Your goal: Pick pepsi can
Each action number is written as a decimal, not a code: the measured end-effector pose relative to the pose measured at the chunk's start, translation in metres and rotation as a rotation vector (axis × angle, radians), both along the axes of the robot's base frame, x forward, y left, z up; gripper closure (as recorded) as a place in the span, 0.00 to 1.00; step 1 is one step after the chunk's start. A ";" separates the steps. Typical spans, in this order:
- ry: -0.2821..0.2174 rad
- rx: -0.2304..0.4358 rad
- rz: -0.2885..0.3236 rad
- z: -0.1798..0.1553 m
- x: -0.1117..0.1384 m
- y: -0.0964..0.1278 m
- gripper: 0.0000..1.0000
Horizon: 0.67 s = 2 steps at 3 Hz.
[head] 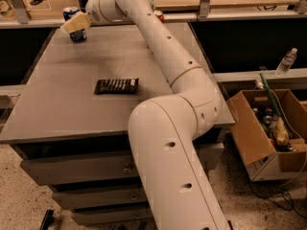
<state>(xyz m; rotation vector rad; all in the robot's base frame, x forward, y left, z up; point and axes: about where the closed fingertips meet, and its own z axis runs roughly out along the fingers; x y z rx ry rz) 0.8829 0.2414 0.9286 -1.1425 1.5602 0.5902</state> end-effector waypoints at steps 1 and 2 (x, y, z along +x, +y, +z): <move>0.013 0.047 -0.033 0.000 0.008 0.009 0.00; 0.015 0.063 -0.057 -0.001 0.014 0.014 0.00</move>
Offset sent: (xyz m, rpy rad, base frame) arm 0.0169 0.0131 0.0006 0.0870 0.0110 -0.0990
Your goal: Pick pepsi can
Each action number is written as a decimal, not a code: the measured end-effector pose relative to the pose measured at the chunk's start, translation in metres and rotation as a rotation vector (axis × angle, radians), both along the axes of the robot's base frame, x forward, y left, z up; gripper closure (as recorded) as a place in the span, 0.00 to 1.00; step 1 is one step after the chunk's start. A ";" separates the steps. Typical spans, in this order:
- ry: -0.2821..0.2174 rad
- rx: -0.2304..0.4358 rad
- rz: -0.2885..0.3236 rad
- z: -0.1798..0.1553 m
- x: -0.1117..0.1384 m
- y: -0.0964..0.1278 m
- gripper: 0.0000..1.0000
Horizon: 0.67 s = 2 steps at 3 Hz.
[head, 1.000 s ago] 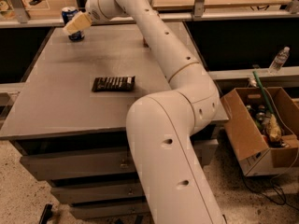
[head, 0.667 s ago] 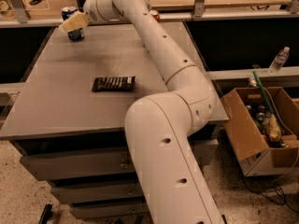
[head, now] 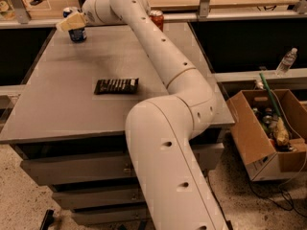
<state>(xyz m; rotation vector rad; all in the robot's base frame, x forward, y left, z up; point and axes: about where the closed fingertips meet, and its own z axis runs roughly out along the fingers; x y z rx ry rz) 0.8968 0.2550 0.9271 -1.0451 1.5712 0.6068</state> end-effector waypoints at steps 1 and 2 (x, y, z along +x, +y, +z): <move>0.011 -0.004 -0.025 -0.003 0.003 0.005 0.00; 0.025 -0.024 -0.062 -0.006 0.005 0.009 0.00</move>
Offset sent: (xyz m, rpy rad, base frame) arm 0.0013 0.0089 -0.0048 -0.0500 0.0445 -0.1301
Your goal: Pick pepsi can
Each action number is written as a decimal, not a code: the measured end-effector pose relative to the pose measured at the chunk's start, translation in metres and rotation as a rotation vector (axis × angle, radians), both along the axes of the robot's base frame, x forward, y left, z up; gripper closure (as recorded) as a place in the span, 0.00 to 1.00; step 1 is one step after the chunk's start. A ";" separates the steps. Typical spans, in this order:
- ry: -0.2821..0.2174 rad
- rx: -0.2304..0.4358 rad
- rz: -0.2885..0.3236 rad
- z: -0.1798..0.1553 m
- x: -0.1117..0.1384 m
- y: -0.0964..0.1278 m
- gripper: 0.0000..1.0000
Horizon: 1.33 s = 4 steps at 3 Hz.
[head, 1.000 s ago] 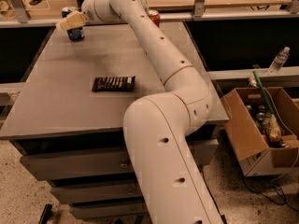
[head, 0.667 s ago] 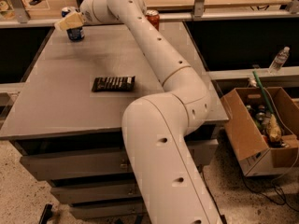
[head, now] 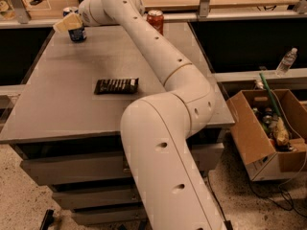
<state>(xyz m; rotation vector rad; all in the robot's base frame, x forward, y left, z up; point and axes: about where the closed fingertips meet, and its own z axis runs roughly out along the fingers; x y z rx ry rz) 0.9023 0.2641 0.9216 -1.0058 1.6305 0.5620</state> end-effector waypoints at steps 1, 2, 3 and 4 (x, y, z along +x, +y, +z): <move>0.010 -0.030 -0.043 -0.001 0.001 0.002 0.00; 0.033 -0.055 -0.087 -0.003 0.000 0.003 0.00; 0.031 -0.051 -0.122 -0.003 0.000 0.003 0.00; -0.010 -0.022 -0.129 -0.006 0.002 0.010 0.00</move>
Offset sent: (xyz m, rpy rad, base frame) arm -0.0117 -0.0013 -0.0015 -0.0798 0.0596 -0.1533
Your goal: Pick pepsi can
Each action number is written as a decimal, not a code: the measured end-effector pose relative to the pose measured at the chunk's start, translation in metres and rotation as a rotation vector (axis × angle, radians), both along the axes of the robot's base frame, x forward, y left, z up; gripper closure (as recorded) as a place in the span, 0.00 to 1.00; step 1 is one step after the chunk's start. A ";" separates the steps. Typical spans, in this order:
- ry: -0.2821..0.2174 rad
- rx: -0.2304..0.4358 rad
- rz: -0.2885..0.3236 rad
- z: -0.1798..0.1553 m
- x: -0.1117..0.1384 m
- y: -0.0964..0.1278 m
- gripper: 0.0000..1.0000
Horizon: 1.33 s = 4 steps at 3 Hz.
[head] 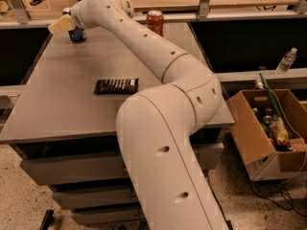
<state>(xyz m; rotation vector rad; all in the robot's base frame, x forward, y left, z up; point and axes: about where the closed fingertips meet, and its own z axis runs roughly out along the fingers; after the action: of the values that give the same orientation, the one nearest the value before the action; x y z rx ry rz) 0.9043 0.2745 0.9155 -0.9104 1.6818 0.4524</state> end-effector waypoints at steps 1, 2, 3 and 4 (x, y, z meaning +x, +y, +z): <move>-0.047 0.017 0.000 -0.004 0.002 0.007 0.00; -0.072 0.020 -0.012 -0.013 0.006 0.009 0.00; -0.074 0.017 -0.005 -0.015 0.011 0.010 0.00; -0.081 0.011 0.009 -0.018 0.017 0.013 0.00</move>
Offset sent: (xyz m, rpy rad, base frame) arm 0.0024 0.0069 -0.0097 0.0266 -0.0980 -0.0206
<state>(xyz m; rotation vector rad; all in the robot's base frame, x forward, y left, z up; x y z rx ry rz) 0.9212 0.2878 0.8979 -0.9173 1.6003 0.4249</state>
